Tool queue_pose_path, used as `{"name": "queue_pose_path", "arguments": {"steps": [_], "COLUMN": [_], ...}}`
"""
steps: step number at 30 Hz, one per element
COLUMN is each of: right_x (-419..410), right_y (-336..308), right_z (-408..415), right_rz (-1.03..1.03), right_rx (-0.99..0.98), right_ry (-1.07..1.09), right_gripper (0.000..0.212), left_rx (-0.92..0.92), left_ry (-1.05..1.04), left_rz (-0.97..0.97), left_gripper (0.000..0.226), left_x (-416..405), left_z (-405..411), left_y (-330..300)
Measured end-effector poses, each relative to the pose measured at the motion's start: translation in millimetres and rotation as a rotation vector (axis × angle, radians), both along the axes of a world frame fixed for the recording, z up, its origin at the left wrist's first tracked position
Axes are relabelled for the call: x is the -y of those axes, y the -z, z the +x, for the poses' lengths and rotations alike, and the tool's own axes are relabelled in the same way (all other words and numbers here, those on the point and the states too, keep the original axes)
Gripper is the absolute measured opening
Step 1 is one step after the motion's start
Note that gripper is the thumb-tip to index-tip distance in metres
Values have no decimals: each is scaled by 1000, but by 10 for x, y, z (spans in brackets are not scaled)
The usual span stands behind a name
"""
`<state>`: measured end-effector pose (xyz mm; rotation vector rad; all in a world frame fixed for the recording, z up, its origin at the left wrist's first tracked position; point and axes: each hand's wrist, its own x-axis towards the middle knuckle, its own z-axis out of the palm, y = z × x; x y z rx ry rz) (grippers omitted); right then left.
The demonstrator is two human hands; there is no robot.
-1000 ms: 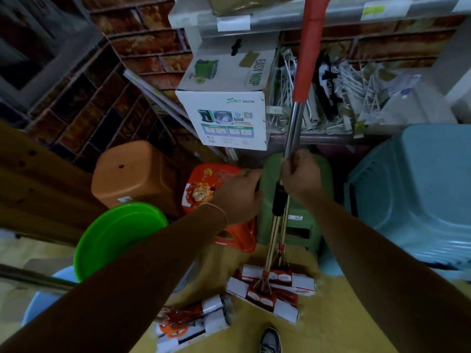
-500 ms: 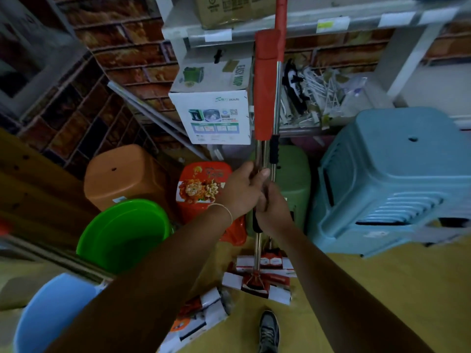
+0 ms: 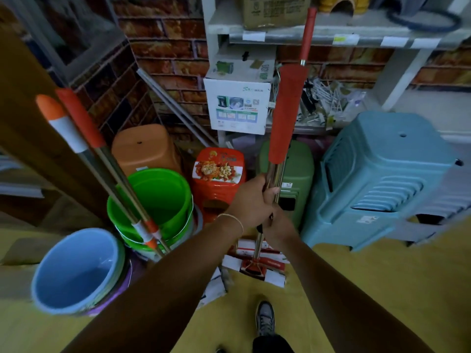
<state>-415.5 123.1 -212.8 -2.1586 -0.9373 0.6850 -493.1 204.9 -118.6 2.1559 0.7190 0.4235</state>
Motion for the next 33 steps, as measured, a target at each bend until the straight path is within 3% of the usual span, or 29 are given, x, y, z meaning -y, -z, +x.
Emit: {"name": "queue_pose_path", "arguments": {"steps": [7,10,17,23,26,29,33], "right_x": [341,466,913,1147,1186,1225,1216], "right_y": [1,-52,-332,-699,-892,-1061,-1185], "right_z": [-334,-358,-126,57,57,-71,-291], "right_rz": [62,80,129,387,459,470,494], "right_rx": [-17,-89,-45,-73,-206,-296,-401], "right_ry": [-80,-79,-149,-145,-190,-317,-452], "right_gripper": [30,28,30,26,34,55,45], "left_rx": [-12,-29,-60,172,291,316,362], "left_ry": [-40,-78,-56,-174,-209,-248,-327], "left_rz": [48,30,42,96,95,124,45], "left_gripper": [24,24,17,19,41,62,33], "left_x": [482,626,963,1218,1288,1339,1365], "left_z": [-433,-480,-322,-228,-266,-388,-654], "left_y": [-34,-112,-446,-950,-1299,-1559,-1710]}}
